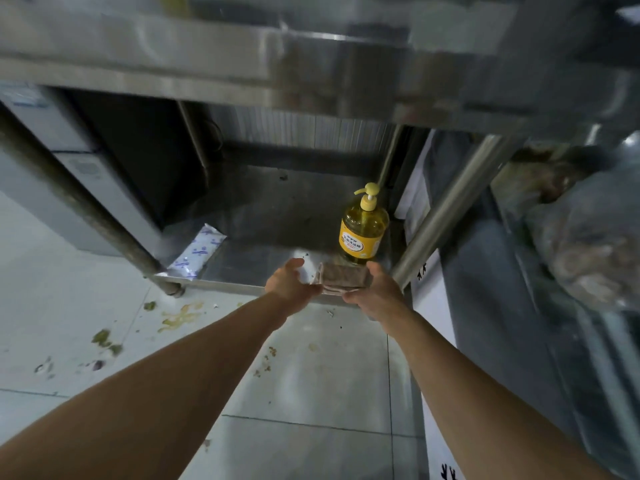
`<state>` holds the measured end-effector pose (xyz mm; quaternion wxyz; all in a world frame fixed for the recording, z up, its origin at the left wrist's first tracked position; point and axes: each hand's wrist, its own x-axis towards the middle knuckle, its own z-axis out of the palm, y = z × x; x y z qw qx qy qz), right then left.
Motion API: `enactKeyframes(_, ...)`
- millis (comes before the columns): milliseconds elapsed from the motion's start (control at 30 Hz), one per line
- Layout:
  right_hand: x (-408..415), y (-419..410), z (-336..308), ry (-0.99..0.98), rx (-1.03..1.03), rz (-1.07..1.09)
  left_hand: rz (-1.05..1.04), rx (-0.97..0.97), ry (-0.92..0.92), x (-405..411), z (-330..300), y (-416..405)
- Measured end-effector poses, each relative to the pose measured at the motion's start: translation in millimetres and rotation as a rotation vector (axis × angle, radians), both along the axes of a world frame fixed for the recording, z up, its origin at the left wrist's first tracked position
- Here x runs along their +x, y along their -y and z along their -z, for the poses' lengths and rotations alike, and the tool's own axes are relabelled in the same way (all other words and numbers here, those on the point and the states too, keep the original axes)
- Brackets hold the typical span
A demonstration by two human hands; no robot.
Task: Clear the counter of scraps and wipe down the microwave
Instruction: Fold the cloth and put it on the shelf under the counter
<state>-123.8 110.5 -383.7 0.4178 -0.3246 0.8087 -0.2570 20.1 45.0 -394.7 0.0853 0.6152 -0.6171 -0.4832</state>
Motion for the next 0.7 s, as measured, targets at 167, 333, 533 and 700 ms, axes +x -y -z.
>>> enactKeyframes(167,15.8,-20.8,-73.3,0.014,-0.002,-0.021,-0.015,-0.013,-0.006,17.7,-82.6,-19.9)
enactKeyframes(333,29.3,-38.3,-149.2,0.055,-0.033,-0.023,-0.022,0.020,-0.063,32.7,-165.7,-34.4)
enactKeyframes(533,35.5,-56.6,-241.2,0.072,-0.078,-0.012,0.066,0.004,-0.078,45.3,-262.0,-46.8)
enactKeyframes(700,32.4,-63.9,-309.1,0.070,-0.131,-0.006,0.100,-0.005,-0.134,45.2,-330.1,-50.3)
